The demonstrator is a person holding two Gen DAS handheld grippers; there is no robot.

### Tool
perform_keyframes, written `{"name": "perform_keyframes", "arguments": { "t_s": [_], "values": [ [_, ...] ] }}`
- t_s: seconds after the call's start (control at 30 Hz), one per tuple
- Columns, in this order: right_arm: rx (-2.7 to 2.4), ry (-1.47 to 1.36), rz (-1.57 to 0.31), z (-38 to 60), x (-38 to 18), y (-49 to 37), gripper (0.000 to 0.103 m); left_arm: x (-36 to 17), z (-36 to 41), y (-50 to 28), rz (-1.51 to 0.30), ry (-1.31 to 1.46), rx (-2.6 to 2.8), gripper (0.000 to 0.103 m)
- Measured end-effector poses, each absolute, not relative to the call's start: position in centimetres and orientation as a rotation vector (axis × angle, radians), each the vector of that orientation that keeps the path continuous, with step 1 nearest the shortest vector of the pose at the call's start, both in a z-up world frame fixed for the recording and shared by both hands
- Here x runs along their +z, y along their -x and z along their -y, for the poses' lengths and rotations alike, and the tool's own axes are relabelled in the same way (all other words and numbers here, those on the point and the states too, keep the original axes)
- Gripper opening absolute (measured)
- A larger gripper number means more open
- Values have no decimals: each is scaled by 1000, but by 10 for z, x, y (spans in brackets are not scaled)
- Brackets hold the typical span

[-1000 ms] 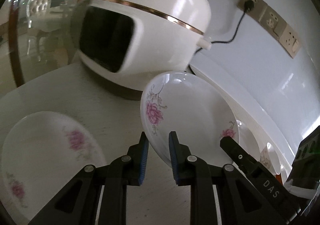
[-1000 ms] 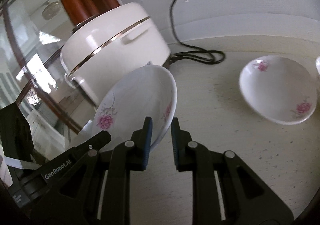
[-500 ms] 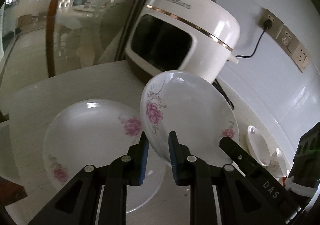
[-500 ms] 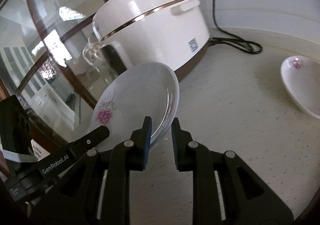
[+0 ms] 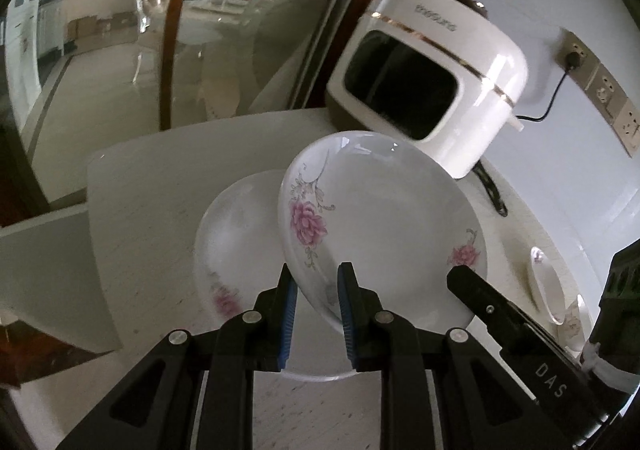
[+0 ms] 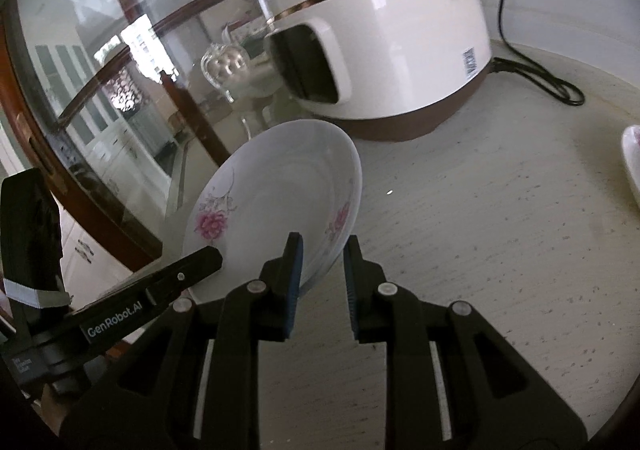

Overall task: Organize plates and bowls
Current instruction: 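Carry both held plates past the rice cooker toward the placed plates, then lower the plates onto the plate stack and open both grippers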

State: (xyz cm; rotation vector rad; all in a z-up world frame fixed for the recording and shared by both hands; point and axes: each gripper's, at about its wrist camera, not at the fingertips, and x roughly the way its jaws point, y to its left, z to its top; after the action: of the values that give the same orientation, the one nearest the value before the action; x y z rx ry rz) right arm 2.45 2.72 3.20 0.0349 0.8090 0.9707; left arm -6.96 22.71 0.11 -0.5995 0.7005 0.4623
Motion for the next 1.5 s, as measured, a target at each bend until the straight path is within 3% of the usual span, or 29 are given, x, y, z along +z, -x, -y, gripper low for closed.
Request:
{"name": "perform_keyframes", "arguments": {
  "t_s": [0.47, 0.6, 1.5],
  "values": [
    [1035, -2, -884, -40, 20, -25, 25, -2, -230, 80, -752, 627, 501, 24],
    [1052, -3, -901, -42, 19, -23, 29, 0, -229, 81, -752, 628, 496, 30],
    [1075, 92, -878, -55, 19, -13, 33, 3, -217, 99, -740, 642, 496, 34]
  ]
}}
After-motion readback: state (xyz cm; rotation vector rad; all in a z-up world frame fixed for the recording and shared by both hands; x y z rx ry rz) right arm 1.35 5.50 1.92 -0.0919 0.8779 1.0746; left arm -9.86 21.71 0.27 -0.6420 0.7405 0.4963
